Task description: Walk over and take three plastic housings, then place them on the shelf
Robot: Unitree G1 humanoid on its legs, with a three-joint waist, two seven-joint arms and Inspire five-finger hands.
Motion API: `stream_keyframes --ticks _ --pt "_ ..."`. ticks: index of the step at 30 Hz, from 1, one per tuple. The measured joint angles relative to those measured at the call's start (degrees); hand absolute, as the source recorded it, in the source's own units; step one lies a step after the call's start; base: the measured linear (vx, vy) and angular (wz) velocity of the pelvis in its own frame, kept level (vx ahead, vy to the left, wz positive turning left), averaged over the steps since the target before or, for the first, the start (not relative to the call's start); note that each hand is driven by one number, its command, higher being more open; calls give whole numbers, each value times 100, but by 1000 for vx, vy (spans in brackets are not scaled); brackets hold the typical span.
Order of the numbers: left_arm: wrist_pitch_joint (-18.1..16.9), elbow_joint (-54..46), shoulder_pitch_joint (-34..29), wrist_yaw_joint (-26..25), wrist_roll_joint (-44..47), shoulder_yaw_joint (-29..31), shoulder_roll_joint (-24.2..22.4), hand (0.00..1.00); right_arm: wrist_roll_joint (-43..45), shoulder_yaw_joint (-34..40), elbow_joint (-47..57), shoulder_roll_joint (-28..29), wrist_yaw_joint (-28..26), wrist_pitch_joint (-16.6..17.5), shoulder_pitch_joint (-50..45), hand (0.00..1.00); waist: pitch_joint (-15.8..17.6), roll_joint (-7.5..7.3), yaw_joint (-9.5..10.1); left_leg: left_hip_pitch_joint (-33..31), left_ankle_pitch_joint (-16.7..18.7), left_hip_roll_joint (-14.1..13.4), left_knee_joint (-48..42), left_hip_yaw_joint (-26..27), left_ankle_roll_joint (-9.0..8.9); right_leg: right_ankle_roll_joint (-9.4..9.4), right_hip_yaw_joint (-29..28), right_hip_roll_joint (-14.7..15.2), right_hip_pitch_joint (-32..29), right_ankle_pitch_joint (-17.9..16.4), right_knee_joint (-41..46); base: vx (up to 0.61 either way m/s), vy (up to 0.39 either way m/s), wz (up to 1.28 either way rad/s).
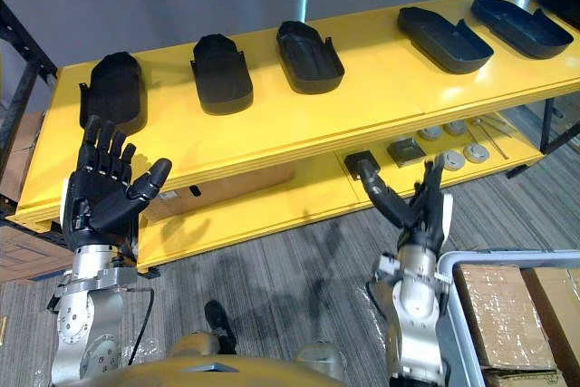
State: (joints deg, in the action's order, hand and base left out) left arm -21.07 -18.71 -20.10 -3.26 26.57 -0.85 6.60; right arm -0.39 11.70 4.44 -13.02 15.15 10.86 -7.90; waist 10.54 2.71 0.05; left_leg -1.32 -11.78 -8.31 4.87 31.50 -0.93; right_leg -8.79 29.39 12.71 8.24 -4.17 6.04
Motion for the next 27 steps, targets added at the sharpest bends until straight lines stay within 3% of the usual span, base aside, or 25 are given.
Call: stream_keyframes --ticks 5,10,16,20,23,24,27 --pt "12 -2 -2 -28 6 1 16 100 -1391 -326 -180 -1647 301 -360 1748 100 -5 -10 144 -19 -49 54 0 -256 43 -11 267 -1 177 10 -16 -24 31 27" --pt "25 -5 -79 153 92 6 66 100 -1966 -1161 -1441 -3118 -60 -696 3423 100 -68 -108 423 -161 -123 129 17 -612 75 -15 664 -17 322 7 -46 -24 25 36" --pt "33 -3 -295 321 213 -9 69 100 -2086 -2224 -2221 -3440 -975 -619 4254 100 -88 -162 647 -163 -168 198 20 -805 133 -59 880 0 500 33 -118 -14 27 22" --pt "33 11 -297 387 212 -55 67 100 -1582 -2771 -3246 -3440 -1595 -722 4922 100 -86 -160 785 -167 -175 253 24 -926 132 -62 1009 11 601 34 -117 -48 59 18" --pt "33 19 -296 386 212 -60 55 100 -1020 -2876 -3909 -3438 -1759 -1058 5344 100 -74 -138 856 -182 -178 282 24 -980 128 -50 1060 35 615 27 -120 -44 63 11" --pt "33 23 -295 382 212 -61 52 100 -814 -2875 -4206 -3436 -1750 -1367 5548 100 -67 -126 901 -196 -182 288 24 -989 123 -50 1081 42 615 27 -119 -44 67 5" --pt "35 76 -295 338 221 -63 46 100 -575 -2842 -4773 -3435 -1728 -1810 5888 100 -52 -99 922 -191 -191 312 24 -1019 114 -51 1120 56 648 27 -111 -45 64 9"
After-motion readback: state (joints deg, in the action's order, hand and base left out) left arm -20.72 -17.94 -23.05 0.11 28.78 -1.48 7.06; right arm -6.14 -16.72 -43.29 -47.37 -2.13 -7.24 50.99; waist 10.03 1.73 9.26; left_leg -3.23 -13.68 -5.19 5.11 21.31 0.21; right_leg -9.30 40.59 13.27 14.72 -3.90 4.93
